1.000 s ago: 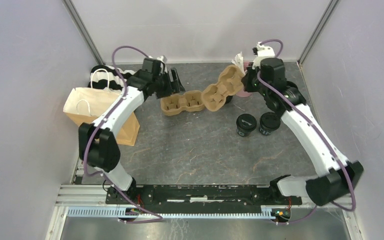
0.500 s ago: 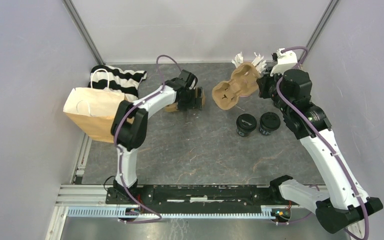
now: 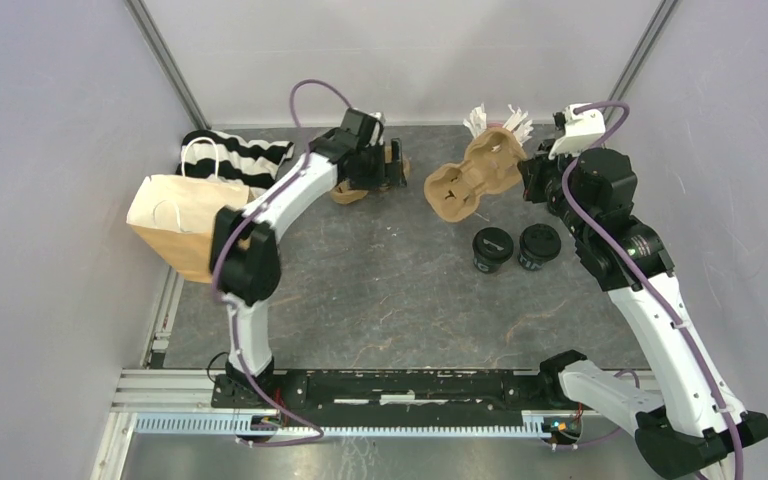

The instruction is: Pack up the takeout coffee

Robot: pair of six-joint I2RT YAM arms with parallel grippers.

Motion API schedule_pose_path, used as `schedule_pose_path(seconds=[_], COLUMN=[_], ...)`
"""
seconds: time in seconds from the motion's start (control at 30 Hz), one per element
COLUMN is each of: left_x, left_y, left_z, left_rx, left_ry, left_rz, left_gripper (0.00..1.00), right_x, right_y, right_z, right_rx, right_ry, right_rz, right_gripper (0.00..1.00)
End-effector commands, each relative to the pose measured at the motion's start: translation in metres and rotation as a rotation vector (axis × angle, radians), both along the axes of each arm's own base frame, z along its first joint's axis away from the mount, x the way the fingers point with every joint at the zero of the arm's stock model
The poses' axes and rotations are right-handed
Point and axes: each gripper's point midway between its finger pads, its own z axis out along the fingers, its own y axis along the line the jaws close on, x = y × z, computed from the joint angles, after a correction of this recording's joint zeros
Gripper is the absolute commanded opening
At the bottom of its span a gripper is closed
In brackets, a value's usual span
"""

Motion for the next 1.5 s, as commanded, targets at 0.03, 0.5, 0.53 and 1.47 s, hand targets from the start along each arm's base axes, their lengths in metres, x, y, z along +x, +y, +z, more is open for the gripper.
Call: schedule_pose_path(seconds=[0.03, 0.5, 0.53, 1.47], left_x=[-0.072, -0.154, -0.157, -0.185], left_y=[-0.013, -0.003, 0.000, 0.025], left_z=[0.135, 0.257, 0.259, 0.271], left_rx=[-0.423, -1.070, -1.076, -1.082], left_ry=[-0.086, -0.232, -0.241, -0.300], left_rz=[-0.032, -0.047, -0.037, -0.022], left_gripper=[0.94, 0.86, 0.85, 0.64], right_x=[0.000, -0.007, -0.007, -0.011], right_y=[0.003, 0.056, 0.054, 0.063], right_z=[0.010, 0.033, 0.034, 0.033], right_rx=[0.094, 0.650, 0.670, 0.787], right_ry=[-0.027, -0.025, -0.029, 0.011], right_rz=[-0.018, 0.126, 0.117, 0.144], right_gripper=[0.00, 0.00, 0.00, 0.00])
